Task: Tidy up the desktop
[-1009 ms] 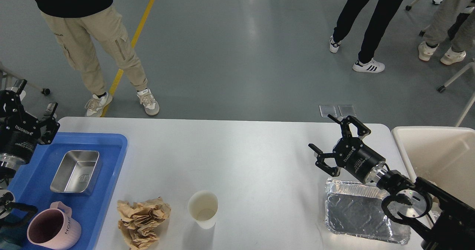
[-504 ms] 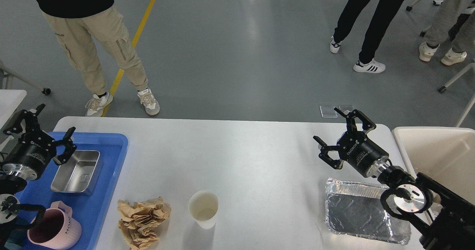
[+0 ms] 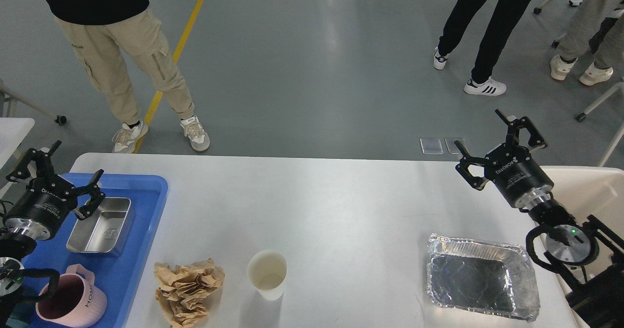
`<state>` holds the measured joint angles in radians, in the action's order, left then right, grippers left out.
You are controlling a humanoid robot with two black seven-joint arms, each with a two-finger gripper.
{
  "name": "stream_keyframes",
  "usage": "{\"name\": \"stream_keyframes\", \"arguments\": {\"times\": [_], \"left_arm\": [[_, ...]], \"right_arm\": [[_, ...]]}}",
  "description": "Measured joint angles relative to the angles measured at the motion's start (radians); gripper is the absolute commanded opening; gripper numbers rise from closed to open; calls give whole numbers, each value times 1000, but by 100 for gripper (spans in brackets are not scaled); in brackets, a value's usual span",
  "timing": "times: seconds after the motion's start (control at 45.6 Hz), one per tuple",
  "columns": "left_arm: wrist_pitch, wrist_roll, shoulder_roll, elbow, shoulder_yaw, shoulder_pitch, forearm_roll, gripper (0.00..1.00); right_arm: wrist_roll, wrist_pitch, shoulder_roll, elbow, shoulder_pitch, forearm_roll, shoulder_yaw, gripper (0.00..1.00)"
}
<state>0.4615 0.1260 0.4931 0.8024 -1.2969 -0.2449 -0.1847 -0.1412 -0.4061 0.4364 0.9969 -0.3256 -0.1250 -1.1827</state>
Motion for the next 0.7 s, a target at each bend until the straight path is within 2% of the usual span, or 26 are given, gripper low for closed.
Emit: {"name": "stream_keyframes", "arguments": {"times": [0.132, 0.263, 0.351, 0.526, 0.548, 0.702], "left_arm": [[5, -1, 2, 0, 5, 0, -1, 97], [6, -2, 2, 0, 9, -4, -2, 97], [6, -2, -1, 0, 10, -11, -2, 97], [5, -5, -10, 7, 11, -18, -2, 97], [3, -7, -12, 9, 11, -18, -2, 97], [1, -28, -12, 17, 9, -20, -1, 97]], "right_arm": [[-8, -35, 100, 62, 33, -13, -1, 100], [-9, -153, 242, 148, 103, -42, 11, 100], [-9, -194, 348, 201, 145, -51, 15, 100], [-8, -213, 545, 286, 215, -126, 18, 100], [-8, -214, 596, 307, 231, -162, 19, 100], [-8, -213, 753, 344, 268, -281, 20, 100]]}}
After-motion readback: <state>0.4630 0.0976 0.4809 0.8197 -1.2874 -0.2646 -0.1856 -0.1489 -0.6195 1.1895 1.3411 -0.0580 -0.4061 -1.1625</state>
